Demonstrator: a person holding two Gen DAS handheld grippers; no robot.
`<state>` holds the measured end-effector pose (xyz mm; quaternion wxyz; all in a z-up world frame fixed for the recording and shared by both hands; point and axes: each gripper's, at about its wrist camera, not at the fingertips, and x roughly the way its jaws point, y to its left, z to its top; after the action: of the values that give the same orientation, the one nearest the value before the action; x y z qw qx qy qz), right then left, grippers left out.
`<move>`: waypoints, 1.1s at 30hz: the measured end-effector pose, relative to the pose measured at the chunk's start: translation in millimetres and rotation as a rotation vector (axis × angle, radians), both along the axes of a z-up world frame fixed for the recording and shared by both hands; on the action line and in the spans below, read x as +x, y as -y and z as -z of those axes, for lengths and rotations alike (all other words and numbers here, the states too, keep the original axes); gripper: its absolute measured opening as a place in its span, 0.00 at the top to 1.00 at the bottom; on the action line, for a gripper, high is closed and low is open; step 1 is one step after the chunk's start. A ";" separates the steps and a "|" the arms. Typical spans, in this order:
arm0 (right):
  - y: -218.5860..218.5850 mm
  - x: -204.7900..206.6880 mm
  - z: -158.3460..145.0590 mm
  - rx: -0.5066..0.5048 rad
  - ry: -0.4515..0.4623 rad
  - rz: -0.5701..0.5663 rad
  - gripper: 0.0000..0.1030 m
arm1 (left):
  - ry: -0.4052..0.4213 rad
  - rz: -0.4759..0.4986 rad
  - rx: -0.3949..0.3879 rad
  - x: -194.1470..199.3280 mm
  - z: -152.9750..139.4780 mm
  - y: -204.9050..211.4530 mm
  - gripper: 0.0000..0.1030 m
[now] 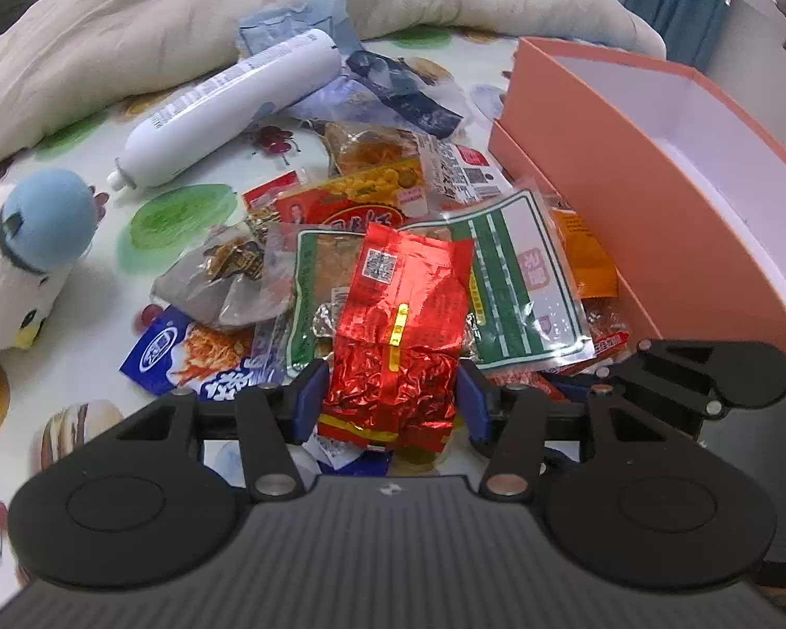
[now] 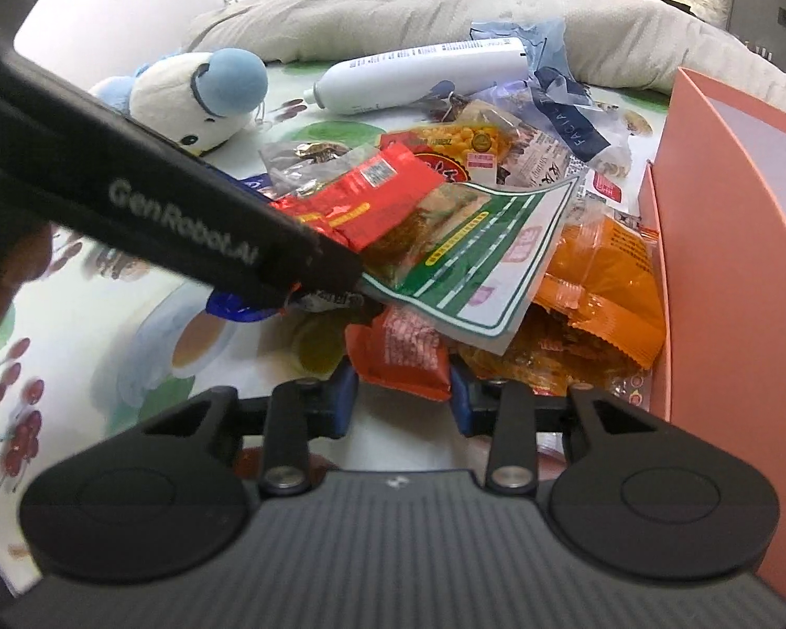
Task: Organize snacks
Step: 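Close the left tool on the red foil packet while the right tool grasps the red-orange packet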
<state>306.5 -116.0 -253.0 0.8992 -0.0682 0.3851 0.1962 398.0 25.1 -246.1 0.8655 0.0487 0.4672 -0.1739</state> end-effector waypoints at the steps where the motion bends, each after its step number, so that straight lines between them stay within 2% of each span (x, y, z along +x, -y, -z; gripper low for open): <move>1: 0.4 -1.2 -1.3 0.000 0.000 0.000 0.62 | -0.001 -0.010 -0.009 -1.8 -2.1 -1.0 0.43; 8: 3.5 -20.8 -10.4 0.000 -0.023 -0.014 0.63 | -0.005 -0.084 -0.061 -27.2 -20.2 -5.6 0.44; 19: 17.8 -80.4 -28.1 0.016 -0.060 -0.018 0.65 | -0.035 -0.225 -0.089 -103.2 -42.1 -9.7 0.44; 33: 34.9 -147.9 -45.2 0.065 -0.023 0.026 0.65 | -0.063 -0.294 -0.097 -188.4 -57.0 -4.6 0.44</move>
<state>158.6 -150.9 -207.8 0.8990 -0.0316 0.3895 0.1975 209.5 29.7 -189.1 0.8679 -0.0674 0.4873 -0.0692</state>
